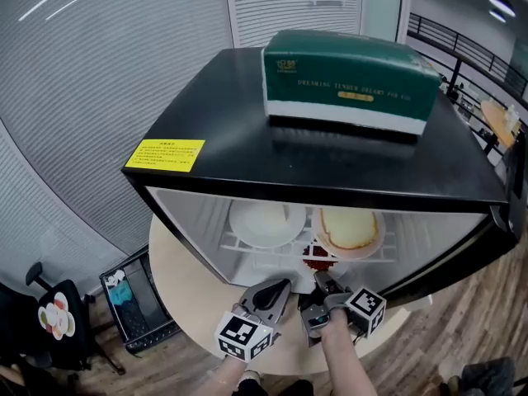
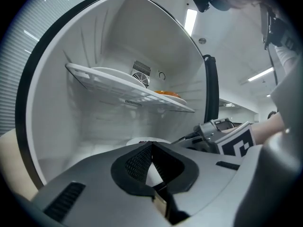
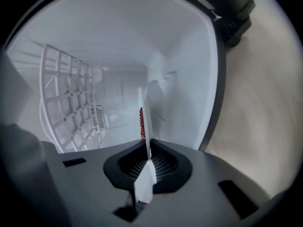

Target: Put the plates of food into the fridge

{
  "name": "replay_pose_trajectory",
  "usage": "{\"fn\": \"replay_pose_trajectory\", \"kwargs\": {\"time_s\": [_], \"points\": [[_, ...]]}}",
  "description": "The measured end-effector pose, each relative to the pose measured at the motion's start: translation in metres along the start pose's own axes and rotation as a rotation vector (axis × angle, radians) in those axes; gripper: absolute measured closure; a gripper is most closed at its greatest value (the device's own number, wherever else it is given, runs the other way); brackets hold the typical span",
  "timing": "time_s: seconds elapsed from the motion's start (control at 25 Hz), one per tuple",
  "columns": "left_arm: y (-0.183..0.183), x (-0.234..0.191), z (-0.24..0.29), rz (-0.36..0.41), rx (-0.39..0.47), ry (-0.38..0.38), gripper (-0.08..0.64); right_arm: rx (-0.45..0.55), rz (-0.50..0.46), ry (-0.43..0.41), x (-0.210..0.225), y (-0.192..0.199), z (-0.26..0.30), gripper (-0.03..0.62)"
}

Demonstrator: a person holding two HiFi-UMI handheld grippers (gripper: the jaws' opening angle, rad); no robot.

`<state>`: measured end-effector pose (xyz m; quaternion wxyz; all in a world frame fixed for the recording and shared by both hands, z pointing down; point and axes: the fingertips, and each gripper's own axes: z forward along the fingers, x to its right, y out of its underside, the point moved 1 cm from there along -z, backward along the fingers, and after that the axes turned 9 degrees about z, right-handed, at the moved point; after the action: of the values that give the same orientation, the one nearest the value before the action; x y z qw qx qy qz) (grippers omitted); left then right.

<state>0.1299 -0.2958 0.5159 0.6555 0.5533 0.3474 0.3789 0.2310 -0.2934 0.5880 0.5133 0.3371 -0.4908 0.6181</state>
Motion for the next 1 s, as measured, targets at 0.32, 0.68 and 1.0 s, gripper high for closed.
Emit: {"fn": "replay_pose_trajectory", "kwargs": {"time_s": [0.32, 0.68, 1.0], "points": [[-0.001, 0.008, -0.004, -0.024, 0.007, 0.051, 0.555, 0.074, 0.065, 0.062, -0.001, -0.006, 0.016, 0.572], [-0.005, 0.007, -0.014, -0.052, 0.016, 0.045, 0.555, 0.09, -0.033, 0.148, -0.013, -0.004, 0.015, 0.414], [-0.019, 0.012, -0.026, -0.052, 0.043, 0.041, 0.555, 0.095, -0.216, 0.294, -0.015, 0.001, 0.018, 0.346]]}}
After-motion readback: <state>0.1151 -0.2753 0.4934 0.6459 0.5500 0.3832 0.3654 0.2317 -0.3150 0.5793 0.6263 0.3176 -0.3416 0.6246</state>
